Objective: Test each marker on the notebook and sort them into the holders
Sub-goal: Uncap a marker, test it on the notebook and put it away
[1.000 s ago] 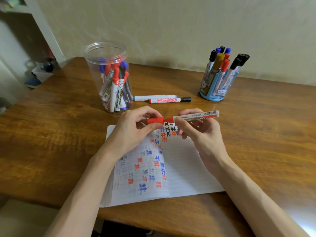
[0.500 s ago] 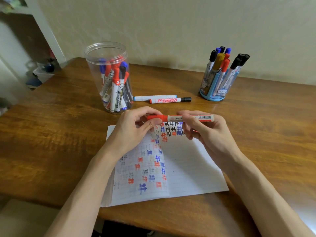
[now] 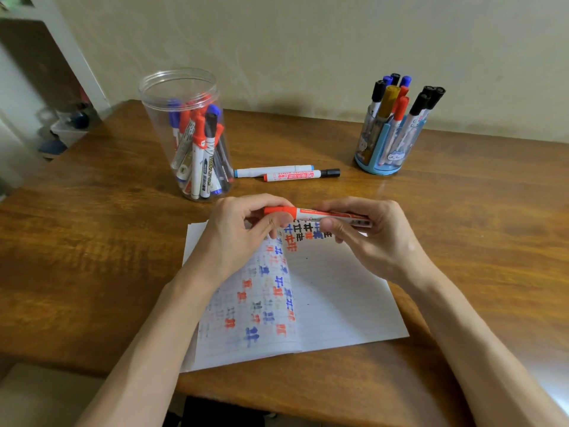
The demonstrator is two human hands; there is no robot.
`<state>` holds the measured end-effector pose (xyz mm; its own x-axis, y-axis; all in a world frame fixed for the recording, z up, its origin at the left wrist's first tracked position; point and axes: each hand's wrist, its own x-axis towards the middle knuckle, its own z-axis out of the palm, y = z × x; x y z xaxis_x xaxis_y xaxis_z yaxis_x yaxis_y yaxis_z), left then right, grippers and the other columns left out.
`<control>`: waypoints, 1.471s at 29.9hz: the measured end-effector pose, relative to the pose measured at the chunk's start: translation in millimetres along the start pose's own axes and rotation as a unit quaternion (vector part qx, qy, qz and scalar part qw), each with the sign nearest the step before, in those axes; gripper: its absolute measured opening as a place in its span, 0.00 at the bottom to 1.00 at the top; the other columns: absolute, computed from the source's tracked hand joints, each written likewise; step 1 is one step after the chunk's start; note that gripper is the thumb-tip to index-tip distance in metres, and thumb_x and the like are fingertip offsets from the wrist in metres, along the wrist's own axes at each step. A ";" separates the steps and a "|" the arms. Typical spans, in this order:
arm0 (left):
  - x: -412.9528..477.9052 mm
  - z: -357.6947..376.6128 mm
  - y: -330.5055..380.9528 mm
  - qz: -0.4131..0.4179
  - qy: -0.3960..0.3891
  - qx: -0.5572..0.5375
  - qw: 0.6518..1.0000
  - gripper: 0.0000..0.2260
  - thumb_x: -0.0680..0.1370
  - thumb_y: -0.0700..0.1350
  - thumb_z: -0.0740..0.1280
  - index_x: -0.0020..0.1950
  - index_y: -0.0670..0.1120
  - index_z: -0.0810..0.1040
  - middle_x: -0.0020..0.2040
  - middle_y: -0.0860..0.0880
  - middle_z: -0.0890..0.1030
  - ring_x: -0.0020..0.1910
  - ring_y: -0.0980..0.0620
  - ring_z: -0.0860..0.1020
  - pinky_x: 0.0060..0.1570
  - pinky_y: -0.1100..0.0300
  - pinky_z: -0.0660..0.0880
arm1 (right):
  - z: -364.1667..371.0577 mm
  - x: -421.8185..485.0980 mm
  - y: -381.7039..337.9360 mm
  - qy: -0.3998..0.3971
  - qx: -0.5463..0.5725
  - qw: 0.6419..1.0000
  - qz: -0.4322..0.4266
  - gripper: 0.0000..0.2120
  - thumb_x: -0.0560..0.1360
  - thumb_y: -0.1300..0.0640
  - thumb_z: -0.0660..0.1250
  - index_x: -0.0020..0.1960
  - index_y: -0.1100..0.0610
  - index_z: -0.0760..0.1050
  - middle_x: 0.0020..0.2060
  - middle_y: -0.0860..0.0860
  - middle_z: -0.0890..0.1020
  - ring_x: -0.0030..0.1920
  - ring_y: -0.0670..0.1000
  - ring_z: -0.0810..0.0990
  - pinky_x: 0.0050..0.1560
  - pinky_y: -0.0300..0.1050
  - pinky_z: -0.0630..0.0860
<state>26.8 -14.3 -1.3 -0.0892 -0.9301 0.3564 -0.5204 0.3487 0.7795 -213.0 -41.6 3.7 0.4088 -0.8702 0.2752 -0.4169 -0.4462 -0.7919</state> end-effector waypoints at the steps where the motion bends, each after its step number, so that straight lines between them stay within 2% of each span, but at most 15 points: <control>1: 0.2 1.0 -0.6 -0.002 0.002 -0.003 1.000 0.08 0.78 0.48 0.70 0.56 0.56 0.83 0.46 0.60 0.84 0.44 0.55 0.84 0.43 0.59 0.83 | 1.7 -0.7 1.5 0.005 0.005 1.000 0.000 0.10 0.79 0.55 0.74 0.60 0.53 0.85 0.47 0.39 0.86 0.40 0.42 0.84 0.40 0.32 0.78; 6: 0.5 4.2 -2.1 0.000 0.015 -0.012 1.000 0.08 0.79 0.41 0.72 0.53 0.54 0.84 0.44 0.59 0.85 0.41 0.53 0.84 0.41 0.58 0.83 | 11.8 -2.6 7.4 0.028 0.022 0.999 -0.017 0.09 0.80 0.60 0.74 0.59 0.60 0.85 0.48 0.45 0.87 0.42 0.36 0.84 0.42 0.29 0.76; 11: -0.6 4.7 -1.0 0.011 0.021 0.010 1.000 0.09 0.79 0.40 0.71 0.53 0.54 0.84 0.45 0.60 0.84 0.42 0.55 0.84 0.41 0.64 0.82 | 17.5 -1.1 11.3 0.034 0.019 0.999 -0.029 0.08 0.80 0.59 0.73 0.58 0.59 0.84 0.48 0.46 0.87 0.44 0.38 0.84 0.43 0.30 0.76; 15: -1.1 4.3 1.2 0.024 0.006 0.041 0.999 0.09 0.79 0.41 0.72 0.54 0.55 0.83 0.47 0.62 0.82 0.44 0.58 0.83 0.42 0.69 0.80 | 18.3 -1.0 16.0 0.015 0.035 0.999 -0.038 0.06 0.81 0.59 0.73 0.57 0.59 0.83 0.50 0.47 0.88 0.50 0.45 0.87 0.46 0.38 0.81; 19: 2.1 4.4 -1.2 -0.006 -0.024 0.039 0.999 0.07 0.78 0.48 0.71 0.55 0.54 0.83 0.49 0.60 0.84 0.50 0.61 0.83 0.46 0.67 0.80 | 17.9 2.1 20.7 0.019 0.046 0.999 -0.018 0.09 0.81 0.54 0.72 0.58 0.57 0.83 0.51 0.46 0.87 0.51 0.46 0.87 0.48 0.46 0.84; 22: 5.8 2.2 3.9 -0.034 0.032 -0.043 0.998 0.10 0.77 0.46 0.73 0.58 0.49 0.80 0.50 0.56 0.85 0.51 0.57 0.85 0.46 0.66 0.81 | 20.3 6.4 18.9 0.043 0.059 0.997 -0.022 0.11 0.80 0.53 0.73 0.61 0.55 0.83 0.53 0.44 0.87 0.53 0.44 0.87 0.49 0.45 0.85; 24: 8.2 -0.4 10.1 -0.049 0.055 -0.104 0.992 0.11 0.77 0.43 0.74 0.57 0.47 0.78 0.49 0.54 0.85 0.50 0.55 0.85 0.47 0.64 0.81 | 24.0 8.9 16.4 0.056 0.077 0.995 -0.026 0.11 0.80 0.56 0.74 0.61 0.55 0.83 0.53 0.44 0.87 0.54 0.47 0.87 0.51 0.46 0.85; 27: 12.1 -5.6 16.9 -0.060 0.063 -0.130 0.988 0.10 0.76 0.44 0.76 0.56 0.47 0.80 0.50 0.54 0.85 0.52 0.56 0.84 0.50 0.64 0.80 | 30.5 12.7 10.4 0.054 0.095 0.994 -0.023 0.10 0.80 0.58 0.74 0.61 0.55 0.84 0.53 0.44 0.88 0.54 0.49 0.87 0.53 0.48 0.84; 30: 18.4 -16.7 25.3 -0.061 0.096 -0.149 0.982 0.12 0.75 0.43 0.76 0.57 0.48 0.82 0.51 0.54 0.86 0.53 0.57 0.84 0.51 0.66 0.79 | 34.1 20.7 2.2 0.026 0.069 0.997 -0.010 0.15 0.79 0.57 0.75 0.65 0.50 0.82 0.54 0.40 0.87 0.55 0.44 0.86 0.54 0.44 0.84; 32: 23.7 -29.8 33.2 -0.040 0.136 -0.157 0.977 0.13 0.77 0.41 0.75 0.61 0.47 0.82 0.52 0.52 0.86 0.55 0.55 0.84 0.53 0.63 0.80 | 36.6 28.4 -3.8 0.010 0.003 1.000 0.010 0.21 0.77 0.56 0.77 0.69 0.47 0.79 0.54 0.37 0.85 0.55 0.40 0.84 0.56 0.43 0.83; 34: 30.8 -47.3 42.5 -0.006 0.180 -0.151 0.972 0.16 0.78 0.38 0.73 0.65 0.46 0.80 0.54 0.50 0.86 0.56 0.54 0.84 0.54 0.61 0.81 | 38.9 38.3 -9.8 -0.008 -0.035 0.999 0.038 0.22 0.77 0.57 0.77 0.69 0.46 0.78 0.54 0.36 0.83 0.55 0.40 0.83 0.58 0.41 0.83; 37: 45.2 -80.2 56.6 0.047 0.246 -0.136 0.959 0.17 0.79 0.38 0.72 0.67 0.45 0.76 0.57 0.49 0.86 0.57 0.53 0.84 0.56 0.55 0.81 | 45.4 53.9 -17.9 -0.027 -0.054 0.997 0.046 0.21 0.79 0.56 0.75 0.71 0.46 0.77 0.59 0.41 0.82 0.57 0.43 0.81 0.57 0.38 0.82; 39: 56.5 -104.7 64.4 0.091 0.287 -0.114 0.947 0.15 0.80 0.39 0.72 0.66 0.47 0.75 0.56 0.48 0.86 0.57 0.51 0.84 0.57 0.54 0.81 | 51.7 63.6 -20.9 -0.015 -0.055 0.998 0.041 0.19 0.80 0.55 0.73 0.69 0.46 0.78 0.59 0.42 0.83 0.56 0.42 0.81 0.55 0.36 0.80; 41: 68.0 -127.6 69.2 0.139 0.319 -0.078 0.934 0.14 0.80 0.39 0.72 0.64 0.47 0.74 0.55 0.46 0.85 0.56 0.50 0.84 0.58 0.54 0.80 | 58.0 71.9 -24.6 0.000 -0.045 0.998 0.040 0.17 0.81 0.56 0.71 0.68 0.47 0.79 0.59 0.43 0.84 0.55 0.42 0.82 0.54 0.37 0.80; 44: 82.0 -152.0 67.5 0.159 0.341 -0.027 0.926 0.14 0.79 0.38 0.71 0.63 0.46 0.74 0.54 0.45 0.84 0.56 0.50 0.84 0.58 0.57 0.79 | 66.3 81.3 -29.7 0.012 -0.032 0.999 0.031 0.16 0.82 0.57 0.69 0.68 0.49 0.80 0.60 0.45 0.84 0.55 0.43 0.82 0.56 0.40 0.82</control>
<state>113.4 -49.4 158.8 0.3364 -0.4954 0.8009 -0.5158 0.6146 0.5968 -113.6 -85.3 13.4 0.3621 -0.9007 0.2400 -0.4916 -0.4032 -0.7719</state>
